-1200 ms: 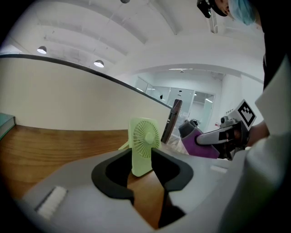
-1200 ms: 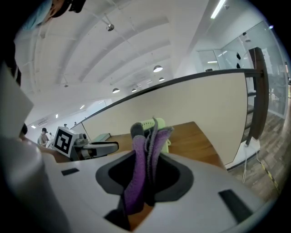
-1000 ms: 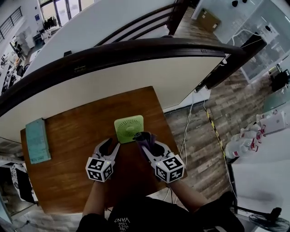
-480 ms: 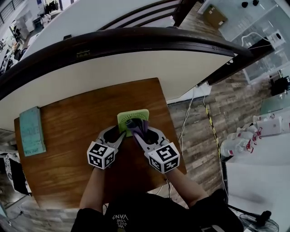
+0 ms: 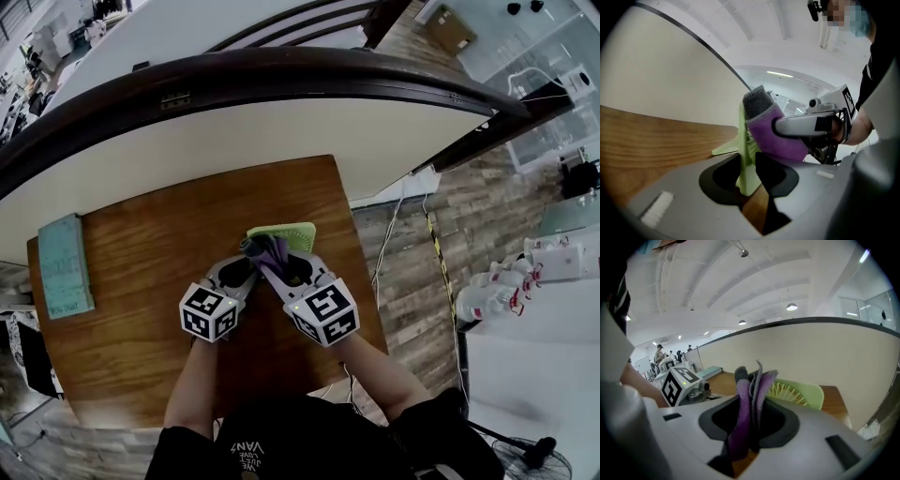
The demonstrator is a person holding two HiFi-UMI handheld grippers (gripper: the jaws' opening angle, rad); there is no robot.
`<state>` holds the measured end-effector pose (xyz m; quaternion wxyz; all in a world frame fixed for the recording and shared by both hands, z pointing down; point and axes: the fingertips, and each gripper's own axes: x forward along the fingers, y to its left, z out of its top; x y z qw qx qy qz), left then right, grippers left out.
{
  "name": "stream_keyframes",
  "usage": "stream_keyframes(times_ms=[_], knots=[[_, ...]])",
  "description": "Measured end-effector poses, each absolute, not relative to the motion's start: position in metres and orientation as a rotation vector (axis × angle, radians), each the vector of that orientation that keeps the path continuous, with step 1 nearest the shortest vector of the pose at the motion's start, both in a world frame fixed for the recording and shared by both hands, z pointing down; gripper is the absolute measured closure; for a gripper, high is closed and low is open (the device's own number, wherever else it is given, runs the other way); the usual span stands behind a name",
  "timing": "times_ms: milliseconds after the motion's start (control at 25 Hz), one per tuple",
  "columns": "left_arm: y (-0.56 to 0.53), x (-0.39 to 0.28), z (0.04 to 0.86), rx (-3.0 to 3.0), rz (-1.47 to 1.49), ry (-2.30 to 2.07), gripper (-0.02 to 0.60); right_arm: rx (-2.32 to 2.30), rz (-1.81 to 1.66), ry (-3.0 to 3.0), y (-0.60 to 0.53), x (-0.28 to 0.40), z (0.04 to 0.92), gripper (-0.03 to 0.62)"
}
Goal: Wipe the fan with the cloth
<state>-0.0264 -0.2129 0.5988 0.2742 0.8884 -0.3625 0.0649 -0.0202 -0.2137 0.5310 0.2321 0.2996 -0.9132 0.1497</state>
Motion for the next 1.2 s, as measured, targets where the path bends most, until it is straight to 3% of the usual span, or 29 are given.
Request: stream_keyframes(times_ms=[360, 1200], knots=[[-0.213, -0.026, 0.6, 2.41, 0.199, -0.943, 0.474, 0.884, 0.519, -2.514, -0.221, -0.006, 0.532, 0.484], [-0.215, -0.028, 0.601, 2.415, 0.21, -0.923, 0.477, 1.255, 0.612, -2.368, -0.247, 0.112, 0.54, 0.484]])
